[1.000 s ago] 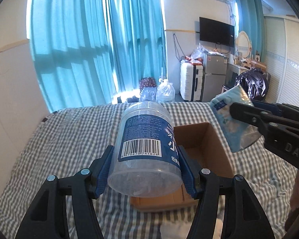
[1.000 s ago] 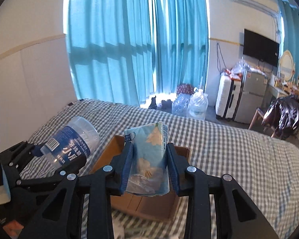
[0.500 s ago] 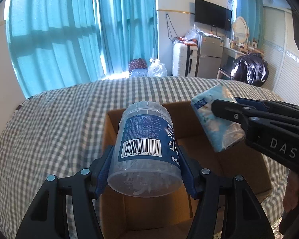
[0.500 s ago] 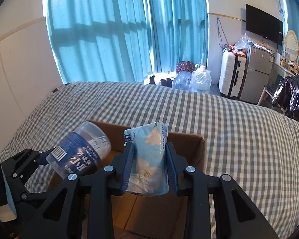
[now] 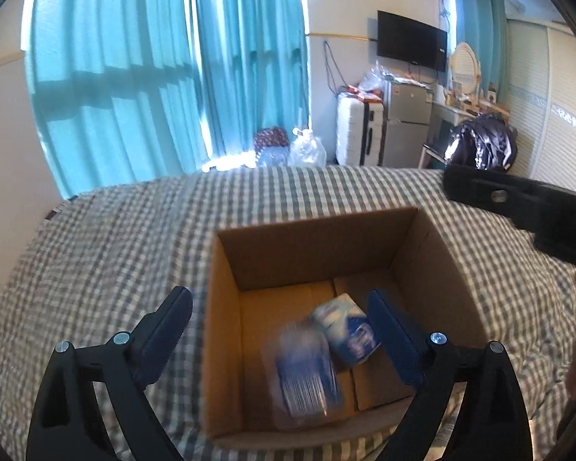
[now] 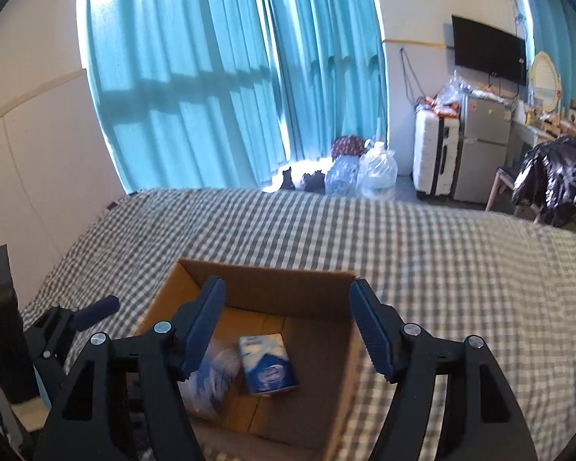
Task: Organize objects
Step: 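Carry the jar and tissue pack over the box and open both tools, then grasp the white glove with the left tool while the right tool grasps the lace cloth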
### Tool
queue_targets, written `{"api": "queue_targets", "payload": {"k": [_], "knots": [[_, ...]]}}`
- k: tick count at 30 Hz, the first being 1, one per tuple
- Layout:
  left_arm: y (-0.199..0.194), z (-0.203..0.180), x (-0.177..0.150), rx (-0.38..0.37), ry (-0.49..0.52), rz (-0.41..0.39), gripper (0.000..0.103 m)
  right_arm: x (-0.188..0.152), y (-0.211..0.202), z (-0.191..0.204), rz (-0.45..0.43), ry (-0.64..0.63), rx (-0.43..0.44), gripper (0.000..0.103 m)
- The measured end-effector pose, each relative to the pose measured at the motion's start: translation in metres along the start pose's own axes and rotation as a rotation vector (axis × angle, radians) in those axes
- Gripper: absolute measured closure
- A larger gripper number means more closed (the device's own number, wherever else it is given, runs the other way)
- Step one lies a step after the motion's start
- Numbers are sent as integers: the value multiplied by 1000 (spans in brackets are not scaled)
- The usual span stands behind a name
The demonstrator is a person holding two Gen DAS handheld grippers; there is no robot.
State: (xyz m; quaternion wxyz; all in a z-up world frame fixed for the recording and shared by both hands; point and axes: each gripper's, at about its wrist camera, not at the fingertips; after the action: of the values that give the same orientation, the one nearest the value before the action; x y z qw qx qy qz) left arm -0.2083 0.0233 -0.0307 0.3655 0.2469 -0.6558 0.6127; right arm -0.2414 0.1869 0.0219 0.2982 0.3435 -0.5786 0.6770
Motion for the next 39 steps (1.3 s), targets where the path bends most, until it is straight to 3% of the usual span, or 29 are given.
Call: {"api": "queue_targets", "payload": {"k": [5,10,18,23,31,39], "knots": [[-56,-3,9,17,-5,-52,1,10,-68,2,-47,-11,-24,28],[-116,-4,14,35,1,-114,0,13,-144,14,-106,-39,-61,11],[-193,-4,-2,70,-24,-155,0,-6,-236,29,-157,-62,-92,5],[-222,0,-20,73,-36,-155,0,-30,-275,29,-166,-70,-87,5],[-229,7,-53,77,-76,-130,0,-76,-285,33,-134,-104,-82,2],[-183,9,-99,114,-116,-67,0,-131,-230,19,-48,-73,-88,2]]}}
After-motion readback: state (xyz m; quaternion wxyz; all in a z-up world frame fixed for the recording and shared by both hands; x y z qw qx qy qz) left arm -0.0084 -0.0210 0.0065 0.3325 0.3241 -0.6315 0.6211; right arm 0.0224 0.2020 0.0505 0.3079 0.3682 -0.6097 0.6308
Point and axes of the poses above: each gripper's, at about its wrist camera, not at the fingertips, and y roughly the way its jaws point, z to its left, x to its top, and after that the axes turned 4 degrees about -x, right-handed
